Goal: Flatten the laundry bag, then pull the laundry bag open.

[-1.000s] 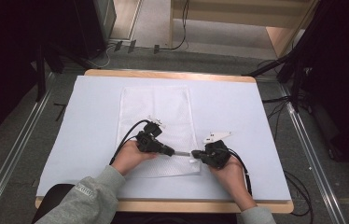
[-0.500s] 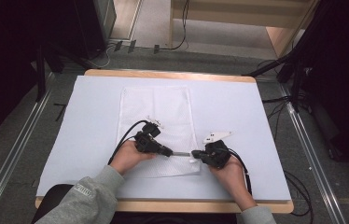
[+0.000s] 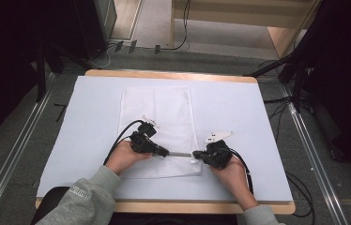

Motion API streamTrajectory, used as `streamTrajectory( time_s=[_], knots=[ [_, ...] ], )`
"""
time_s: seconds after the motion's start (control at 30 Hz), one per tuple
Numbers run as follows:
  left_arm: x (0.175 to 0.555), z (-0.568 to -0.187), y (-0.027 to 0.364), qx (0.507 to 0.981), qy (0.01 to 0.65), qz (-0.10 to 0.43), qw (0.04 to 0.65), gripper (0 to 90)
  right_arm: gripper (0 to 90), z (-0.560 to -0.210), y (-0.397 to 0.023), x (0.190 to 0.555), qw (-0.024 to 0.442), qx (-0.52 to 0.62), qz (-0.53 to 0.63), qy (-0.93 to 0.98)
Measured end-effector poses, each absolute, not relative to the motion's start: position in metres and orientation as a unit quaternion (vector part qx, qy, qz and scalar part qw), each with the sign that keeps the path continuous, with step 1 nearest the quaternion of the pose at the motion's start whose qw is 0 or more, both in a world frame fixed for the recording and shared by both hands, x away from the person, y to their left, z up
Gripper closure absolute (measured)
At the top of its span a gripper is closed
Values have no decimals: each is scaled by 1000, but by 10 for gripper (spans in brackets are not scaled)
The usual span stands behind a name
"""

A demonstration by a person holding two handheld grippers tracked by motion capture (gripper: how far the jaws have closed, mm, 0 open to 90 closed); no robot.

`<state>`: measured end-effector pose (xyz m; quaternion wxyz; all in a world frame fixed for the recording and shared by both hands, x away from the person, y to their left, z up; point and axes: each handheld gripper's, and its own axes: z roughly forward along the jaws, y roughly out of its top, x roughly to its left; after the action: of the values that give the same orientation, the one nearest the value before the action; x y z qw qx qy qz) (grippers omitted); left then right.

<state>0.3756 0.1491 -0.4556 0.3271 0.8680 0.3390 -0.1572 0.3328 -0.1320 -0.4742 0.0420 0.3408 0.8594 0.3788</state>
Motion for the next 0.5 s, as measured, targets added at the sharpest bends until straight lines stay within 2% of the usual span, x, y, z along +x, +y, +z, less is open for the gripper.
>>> streamTrajectory(
  time_s=[0.5],
  knots=[
    [374, -453, 158, 872, 342, -152, 317, 883, 900, -474, -133, 334, 39, 337, 378, 862]
  ],
)
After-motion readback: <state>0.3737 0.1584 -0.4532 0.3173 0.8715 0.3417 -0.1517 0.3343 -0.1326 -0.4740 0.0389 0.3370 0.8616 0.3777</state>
